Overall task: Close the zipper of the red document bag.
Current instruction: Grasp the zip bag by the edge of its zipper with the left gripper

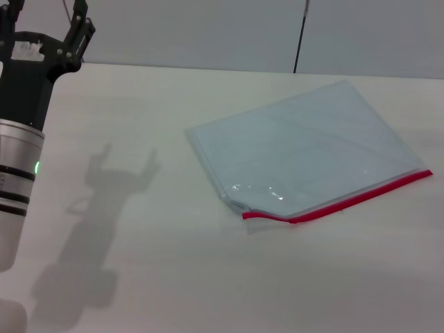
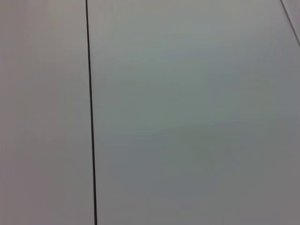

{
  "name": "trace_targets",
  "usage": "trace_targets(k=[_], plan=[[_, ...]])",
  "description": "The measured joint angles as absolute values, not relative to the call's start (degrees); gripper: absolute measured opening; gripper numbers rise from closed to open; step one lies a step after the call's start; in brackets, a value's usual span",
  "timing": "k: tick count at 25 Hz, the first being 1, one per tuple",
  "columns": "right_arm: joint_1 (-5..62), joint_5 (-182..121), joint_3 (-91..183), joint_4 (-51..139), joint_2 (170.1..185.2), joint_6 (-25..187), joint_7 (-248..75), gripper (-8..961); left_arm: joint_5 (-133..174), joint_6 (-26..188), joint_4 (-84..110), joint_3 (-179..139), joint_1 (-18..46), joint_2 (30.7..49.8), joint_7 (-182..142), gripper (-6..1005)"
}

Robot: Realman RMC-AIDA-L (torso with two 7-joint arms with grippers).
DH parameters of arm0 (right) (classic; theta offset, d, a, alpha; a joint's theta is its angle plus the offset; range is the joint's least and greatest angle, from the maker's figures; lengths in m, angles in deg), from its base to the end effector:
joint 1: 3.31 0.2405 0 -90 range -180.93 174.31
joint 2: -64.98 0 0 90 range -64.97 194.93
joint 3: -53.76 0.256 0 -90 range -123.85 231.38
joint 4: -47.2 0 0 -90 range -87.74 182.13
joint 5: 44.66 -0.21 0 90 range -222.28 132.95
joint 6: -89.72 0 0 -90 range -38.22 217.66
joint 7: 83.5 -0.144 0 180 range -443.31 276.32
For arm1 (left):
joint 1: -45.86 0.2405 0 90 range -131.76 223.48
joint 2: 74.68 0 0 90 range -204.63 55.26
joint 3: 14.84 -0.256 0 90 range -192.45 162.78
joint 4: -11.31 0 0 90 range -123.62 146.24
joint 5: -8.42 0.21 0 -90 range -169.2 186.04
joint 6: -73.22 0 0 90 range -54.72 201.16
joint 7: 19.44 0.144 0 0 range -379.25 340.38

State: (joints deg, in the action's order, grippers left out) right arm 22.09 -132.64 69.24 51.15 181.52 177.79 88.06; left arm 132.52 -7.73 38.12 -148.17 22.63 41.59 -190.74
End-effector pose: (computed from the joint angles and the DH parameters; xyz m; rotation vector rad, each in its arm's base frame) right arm 0.3259 0.3140 0.0477 -1.4021 0.2744 0.8364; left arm -0.2557 0.3371 0.0197 -1.3815 -0.1859 -0.9185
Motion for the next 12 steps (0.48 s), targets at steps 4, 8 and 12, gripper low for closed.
trace_targets(k=[4,8,12], plan=[[22.09,-132.64,69.24,51.15,181.52,177.79,88.06,877,132.52,-7.73,38.11,-148.17,22.66,41.59,-190.74,893],[22.09,-132.64,69.23,51.15,181.52,177.79,88.06,877,132.52,-7.73,38.11,-148.16,22.66,41.59,-190.73,892],[22.08,-132.64,69.22,51.15,181.52,177.79,88.06,876,132.46,-6.92,38.49,-148.42,22.73,41.58,-190.77,892]])
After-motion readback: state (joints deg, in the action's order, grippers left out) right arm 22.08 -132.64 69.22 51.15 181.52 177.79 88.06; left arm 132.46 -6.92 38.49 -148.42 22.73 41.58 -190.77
